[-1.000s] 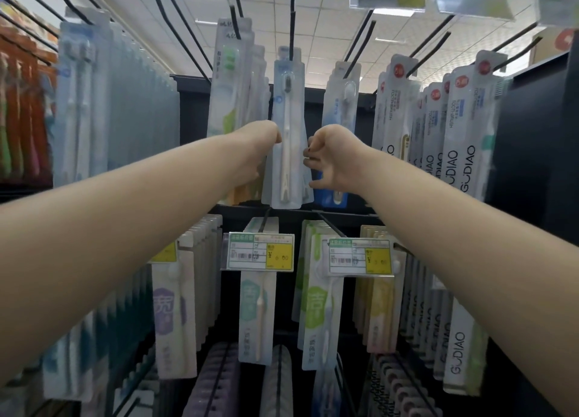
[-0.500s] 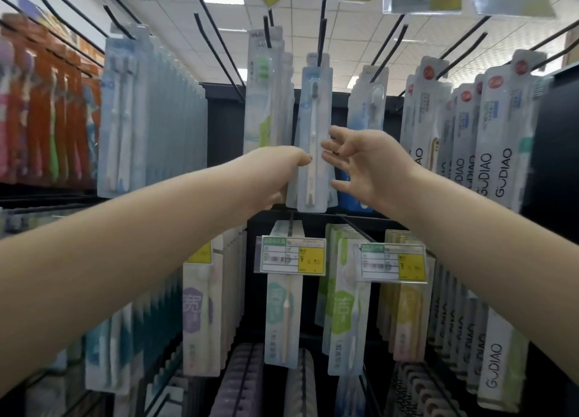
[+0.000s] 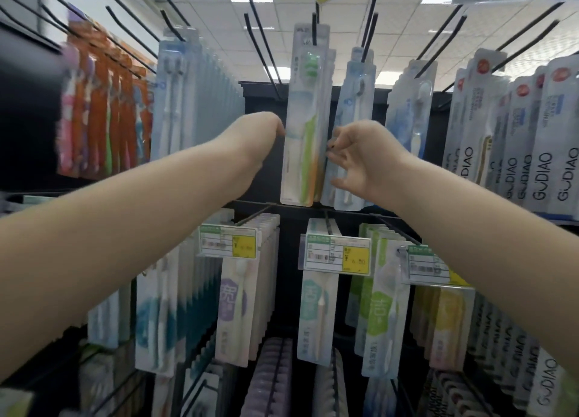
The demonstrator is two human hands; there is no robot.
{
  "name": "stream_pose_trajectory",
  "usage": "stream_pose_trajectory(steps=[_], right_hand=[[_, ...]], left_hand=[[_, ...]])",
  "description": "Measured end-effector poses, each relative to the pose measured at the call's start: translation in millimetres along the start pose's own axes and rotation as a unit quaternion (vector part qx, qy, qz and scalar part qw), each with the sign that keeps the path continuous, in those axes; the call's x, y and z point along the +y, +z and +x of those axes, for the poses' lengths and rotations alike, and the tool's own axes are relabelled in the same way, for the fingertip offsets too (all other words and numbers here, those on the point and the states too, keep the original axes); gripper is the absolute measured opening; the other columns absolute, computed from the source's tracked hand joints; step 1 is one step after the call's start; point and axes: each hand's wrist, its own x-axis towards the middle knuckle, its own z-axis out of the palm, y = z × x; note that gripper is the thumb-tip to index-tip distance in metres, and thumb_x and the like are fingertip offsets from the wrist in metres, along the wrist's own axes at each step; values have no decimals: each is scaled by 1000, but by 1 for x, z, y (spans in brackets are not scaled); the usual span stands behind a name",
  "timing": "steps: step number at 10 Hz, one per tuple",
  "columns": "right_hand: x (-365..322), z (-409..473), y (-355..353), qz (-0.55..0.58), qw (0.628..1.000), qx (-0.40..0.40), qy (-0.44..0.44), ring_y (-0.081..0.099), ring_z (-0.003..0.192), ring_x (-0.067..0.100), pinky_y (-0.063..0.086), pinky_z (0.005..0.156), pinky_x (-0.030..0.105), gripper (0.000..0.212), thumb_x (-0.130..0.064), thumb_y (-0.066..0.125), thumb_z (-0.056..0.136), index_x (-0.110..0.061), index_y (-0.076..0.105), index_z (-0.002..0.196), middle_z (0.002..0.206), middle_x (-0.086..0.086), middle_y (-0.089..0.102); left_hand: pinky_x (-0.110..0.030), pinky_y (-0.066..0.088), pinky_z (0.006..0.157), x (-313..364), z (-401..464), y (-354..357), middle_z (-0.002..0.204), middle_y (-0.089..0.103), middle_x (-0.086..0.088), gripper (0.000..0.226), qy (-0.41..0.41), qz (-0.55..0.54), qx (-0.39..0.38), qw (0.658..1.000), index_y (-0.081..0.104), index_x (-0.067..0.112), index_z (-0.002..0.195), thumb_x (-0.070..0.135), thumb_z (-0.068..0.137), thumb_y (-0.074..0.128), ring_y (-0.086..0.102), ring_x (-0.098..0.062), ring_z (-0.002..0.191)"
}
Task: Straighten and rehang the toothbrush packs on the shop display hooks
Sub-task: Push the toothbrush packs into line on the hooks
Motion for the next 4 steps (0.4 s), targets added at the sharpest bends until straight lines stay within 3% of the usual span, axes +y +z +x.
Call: stream_pose_trajectory(steps=[1, 2, 3, 4], right_hand=[[1, 5, 8, 13, 1000, -5, 22, 26, 140, 18, 15, 113, 51, 67, -1, 37, 80, -13, 22, 145, 153, 6, 27], [2, 6, 14, 5, 999, -24, 35, 30, 139, 17, 14, 114, 54, 79, -8, 43, 68, -12, 26, 145, 152, 5, 31], [0, 5, 13, -26, 999, -28, 34, 28, 140, 19, 16, 114, 54, 83, -10, 44, 65, -12, 25, 145, 152, 7, 30], [0, 2, 12, -20, 999, -29, 25, 24, 141, 18, 14, 115, 53, 77, -6, 41, 74, -11, 19, 147, 153, 6, 26]], left_hand=[[-35, 31, 88, -3, 1, 5, 137, 43, -14, 42, -21, 20, -16, 999, 47, 6, 129, 7, 86, 43, 41, -28, 125], [-36, 32, 86, -2, -3, 9, 133, 48, -16, 28, -17, 12, -42, 999, 56, 8, 110, 6, 86, 41, 45, -29, 122], [-36, 32, 85, -1, -5, 13, 127, 52, -15, 15, -16, 21, -38, 999, 53, 15, 78, 7, 85, 41, 47, -29, 120], [-37, 33, 87, -3, -5, 12, 123, 52, -11, 15, -5, 23, -41, 999, 50, 14, 78, 7, 87, 41, 47, -25, 116]])
